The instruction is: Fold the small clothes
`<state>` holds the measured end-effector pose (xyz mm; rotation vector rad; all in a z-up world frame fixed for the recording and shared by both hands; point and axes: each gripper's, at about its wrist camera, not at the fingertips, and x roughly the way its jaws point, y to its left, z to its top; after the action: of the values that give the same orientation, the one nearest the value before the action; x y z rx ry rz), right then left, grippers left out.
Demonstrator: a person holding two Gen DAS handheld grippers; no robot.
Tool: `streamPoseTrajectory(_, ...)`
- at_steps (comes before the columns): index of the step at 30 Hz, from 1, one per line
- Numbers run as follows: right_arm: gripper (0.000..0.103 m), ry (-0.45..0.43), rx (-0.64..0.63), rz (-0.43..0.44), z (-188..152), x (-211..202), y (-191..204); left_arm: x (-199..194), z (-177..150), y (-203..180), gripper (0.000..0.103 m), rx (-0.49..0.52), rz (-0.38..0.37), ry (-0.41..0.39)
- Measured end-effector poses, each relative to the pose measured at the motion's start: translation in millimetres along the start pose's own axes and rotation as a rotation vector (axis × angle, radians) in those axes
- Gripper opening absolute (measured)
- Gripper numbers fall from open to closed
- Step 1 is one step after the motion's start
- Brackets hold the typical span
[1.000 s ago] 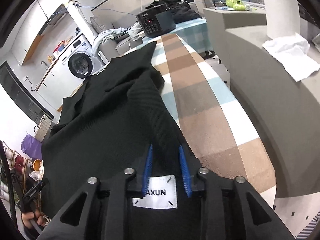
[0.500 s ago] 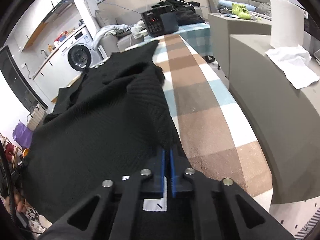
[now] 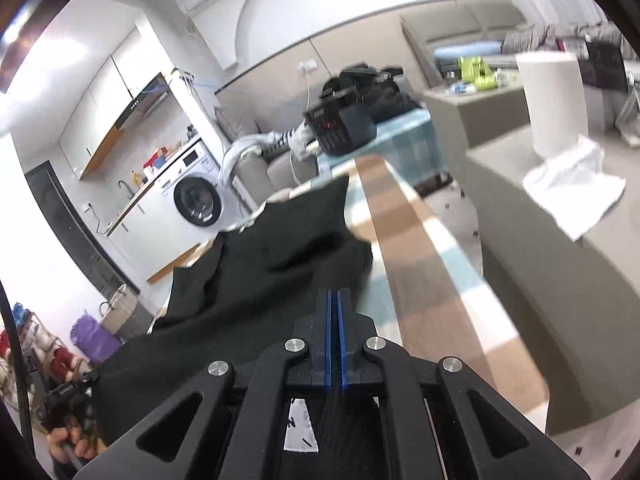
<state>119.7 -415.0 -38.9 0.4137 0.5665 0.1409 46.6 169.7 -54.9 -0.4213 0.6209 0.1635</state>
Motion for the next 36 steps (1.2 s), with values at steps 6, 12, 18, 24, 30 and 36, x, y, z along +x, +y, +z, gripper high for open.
streamPoseTrajectory(6, 0.003, -0.059, -0.001, -0.015, 20.8, 7.9, 9.1, -8.3, 27.1, 9.1, 0.0, -0.043, 0.01, -0.054)
streamPoseTrajectory(12, 0.003, 0.068, 0.042, -0.071, 9.0, 34.2, -6.6, 6.3, 26.3, 21.6, 0.0, -0.051, 0.045, 0.002)
streamPoseTrajectory(18, 0.046, 0.139, 0.089, -0.066, -6.8, 39.8, -25.8, 26.9, 7.4, 26.5, 0.057, -0.06, 0.085, 0.104)
streamPoseTrajectory(24, 0.055, 0.191, 0.108, -0.082, -16.6, 43.5, -36.2, 50.7, -5.7, 24.8, 0.07, -0.052, 0.078, 0.162)
streamPoseTrajectory(30, 0.062, 0.241, 0.073, -0.095, -19.6, 51.5, -35.6, 81.0, -27.5, 7.2, 0.07, 0.045, 0.106, 0.26)
streamPoseTrajectory(36, 0.062, 0.299, 0.086, 0.0, -24.9, 57.5, -29.9, 98.8, -36.7, -6.5, 0.061, 0.098, 0.107, 0.287)
